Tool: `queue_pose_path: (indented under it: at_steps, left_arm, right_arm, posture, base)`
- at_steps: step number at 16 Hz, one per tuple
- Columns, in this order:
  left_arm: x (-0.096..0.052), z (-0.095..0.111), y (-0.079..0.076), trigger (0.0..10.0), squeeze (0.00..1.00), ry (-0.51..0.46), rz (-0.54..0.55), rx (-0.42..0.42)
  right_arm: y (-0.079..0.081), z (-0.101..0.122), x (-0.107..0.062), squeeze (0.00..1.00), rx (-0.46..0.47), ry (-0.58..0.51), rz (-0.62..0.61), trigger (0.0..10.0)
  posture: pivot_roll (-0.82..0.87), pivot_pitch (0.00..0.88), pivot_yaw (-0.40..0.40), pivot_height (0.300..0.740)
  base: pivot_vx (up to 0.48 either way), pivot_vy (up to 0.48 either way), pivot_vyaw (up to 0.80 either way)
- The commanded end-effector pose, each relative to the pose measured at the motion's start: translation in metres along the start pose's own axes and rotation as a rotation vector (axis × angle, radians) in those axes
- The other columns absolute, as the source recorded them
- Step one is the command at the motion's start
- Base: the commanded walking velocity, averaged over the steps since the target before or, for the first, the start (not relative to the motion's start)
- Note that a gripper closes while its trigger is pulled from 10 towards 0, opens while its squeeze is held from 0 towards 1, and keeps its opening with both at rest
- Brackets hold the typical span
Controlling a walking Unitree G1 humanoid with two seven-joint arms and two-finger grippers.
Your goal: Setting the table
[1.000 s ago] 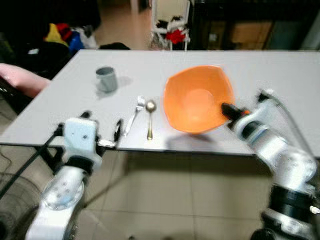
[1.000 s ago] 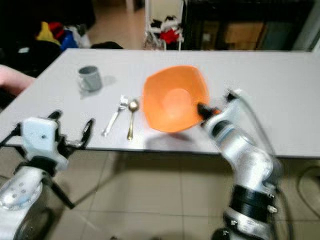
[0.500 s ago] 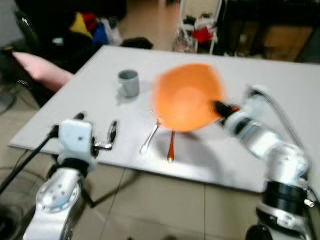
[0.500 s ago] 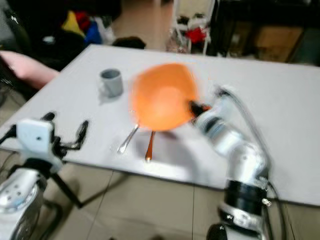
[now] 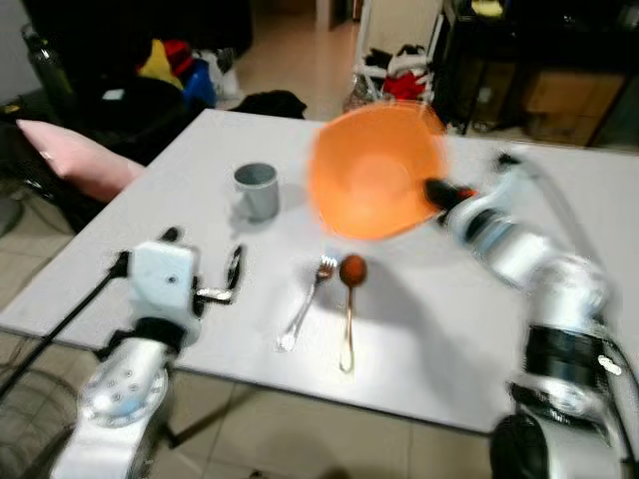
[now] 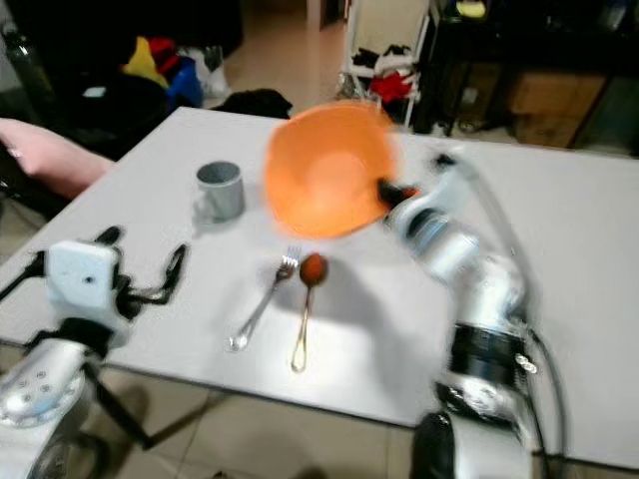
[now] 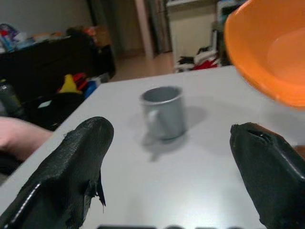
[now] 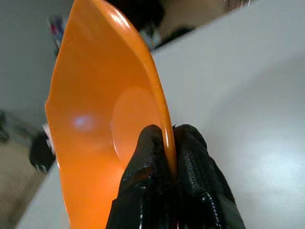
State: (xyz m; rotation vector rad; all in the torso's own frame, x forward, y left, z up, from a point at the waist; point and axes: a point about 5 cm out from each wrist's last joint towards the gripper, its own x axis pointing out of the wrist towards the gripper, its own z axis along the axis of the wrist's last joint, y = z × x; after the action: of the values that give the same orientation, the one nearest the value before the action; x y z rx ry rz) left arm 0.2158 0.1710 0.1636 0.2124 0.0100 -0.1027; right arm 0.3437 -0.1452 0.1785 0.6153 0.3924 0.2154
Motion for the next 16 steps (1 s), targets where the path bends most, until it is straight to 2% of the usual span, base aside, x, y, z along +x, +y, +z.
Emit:
queue_pose_path:
  at_steps: [1,2,3,4,6,8,9,12,13,16]
  left_arm:
    - [0.0,0.004,-0.004,10.0,0.0,-0.013,-0.017,0.004]
    - [0.0,0.004,-0.004,10.0,0.0,-0.013,-0.02,0.006]
    - [-0.001,0.006,-0.009,10.0,0.0,-0.02,-0.077,0.002]
    - [-0.002,0.008,-0.011,10.0,0.0,-0.017,-0.098,0.006]
    - [-0.002,0.008,-0.012,10.0,0.0,-0.015,-0.108,0.007]
    - [-0.006,0.012,-0.017,10.0,0.0,-0.023,-0.197,-0.022]
    - [-0.01,0.013,-0.023,10.0,0.0,-0.007,-0.28,-0.039]
    - [-0.013,0.012,-0.029,10.0,0.0,0.027,-0.374,-0.024]
    - [-0.014,0.011,-0.031,10.0,0.0,0.045,-0.411,-0.01]
    - [-0.016,0.01,-0.03,10.0,0.0,0.065,-0.434,0.003]
  right_arm:
    - [-0.007,0.012,-0.002,0.0,-0.006,-0.052,-0.045,10.0]
    - [-0.007,0.012,0.002,0.0,-0.004,-0.048,-0.055,10.0]
    - [-0.008,0.014,0.017,0.0,0.038,-0.035,-0.092,10.0]
    - [-0.008,0.015,0.022,0.0,0.075,-0.033,-0.1,10.0]
    - [-0.009,0.015,0.025,0.0,0.112,-0.029,-0.099,10.0]
    - [-0.013,0.011,0.034,0.0,0.187,-0.004,-0.095,10.0]
    - [-0.015,0.008,0.04,0.0,0.246,0.002,-0.096,10.0]
    - [-0.012,0.007,0.05,0.0,0.329,-0.01,-0.083,10.0]
    - [-0.006,0.007,0.056,0.0,0.417,-0.023,-0.059,10.0]
    - [-0.004,0.003,0.062,0.0,0.499,-0.028,-0.076,10.0]
  posture:
    - [-0.04,0.0,0.012,0.74]
    - [-0.03,0.0,0.014,0.74]
    - [-0.02,0.0,0.011,0.74]
    - [-0.02,0.0,0.01,0.74]
    - [-0.02,0.0,0.006,0.74]
    - [-0.01,0.0,0.006,0.74]
    - [-0.01,0.0,0.014,0.74]
    - [-0.01,0.001,0.031,0.74]
    - [-0.01,0.005,0.036,0.74]
    - [0.01,0.016,0.039,0.74]
  base:
    - [0.337,0.0,0.0]
    - [0.326,0.0,0.0]
    - [0.0,0.0,0.0]
    - [0.0,0.0,0.0]
    - [0.0,0.0,0.0]
    - [0.0,0.0,0.0]
    - [0.0,0.0,0.0]
    - [0.0,0.0,0.0]
    - [0.0,0.0,0.0]
    - [0.0,0.0,0.0]
